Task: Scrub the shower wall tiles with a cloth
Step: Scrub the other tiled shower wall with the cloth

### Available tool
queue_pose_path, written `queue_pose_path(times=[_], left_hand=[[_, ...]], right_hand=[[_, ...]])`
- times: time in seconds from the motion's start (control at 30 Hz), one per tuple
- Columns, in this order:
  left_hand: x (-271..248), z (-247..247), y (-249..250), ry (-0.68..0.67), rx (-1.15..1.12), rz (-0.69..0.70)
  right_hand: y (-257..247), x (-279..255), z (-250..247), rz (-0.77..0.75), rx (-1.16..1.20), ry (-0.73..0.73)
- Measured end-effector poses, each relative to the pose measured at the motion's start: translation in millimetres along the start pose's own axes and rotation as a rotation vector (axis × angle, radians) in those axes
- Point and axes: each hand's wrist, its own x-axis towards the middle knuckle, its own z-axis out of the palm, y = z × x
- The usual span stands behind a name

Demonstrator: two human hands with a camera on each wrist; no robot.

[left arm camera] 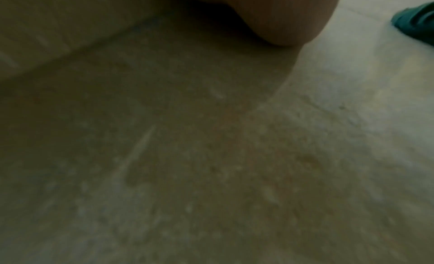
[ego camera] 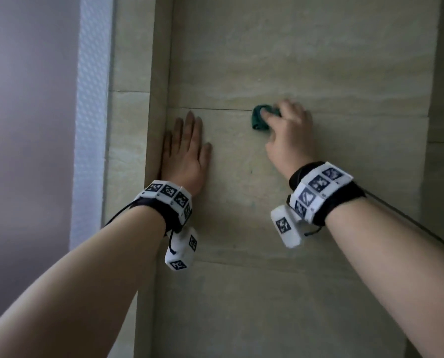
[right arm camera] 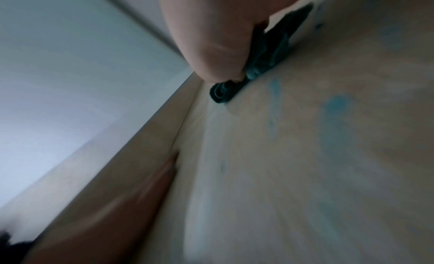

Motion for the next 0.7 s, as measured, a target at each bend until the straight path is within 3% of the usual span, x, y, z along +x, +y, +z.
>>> queue_pose_path(times=[0.07,0.17,0.27,0.33,0.43,0.6,0.7], left_hand=[[0.4,2.9,-0.6,0.028,0.003,0.014],[2.0,5.1,-2.9,0.043,0.003,0.019],[1.2,4.8,-2.8,0.037,0.011,0.019],[0.8,4.3,-2.7,0.035,0.002,0.021],[-1.1,4.1,-1.1,0.041,-0.009,0.023],[0.1,4.1,-1.4,0.043,0.002,0.018],[0.1,5.9,-1.5,0.057,0.011,0.02]], right_hand=[[-17.3,-48.8,11.8,-0.236,0.074,-0.003],[-42.2,-121.1,15.5,-0.559,0.125,-0.172],[-41.2,-113.1,17.3,-0.688,0.063,-0.254],[-33.2,-72.0,17.4,-0.544,0.031,-0.187],[-18.2,-16.3,12.2,-0.153,0.047,-0.055],[35.0,-21.6,-14.7,0.412,-0.008,0.053],[40.2,-25.7,-17.6,0.629,-0.105,0.122]])
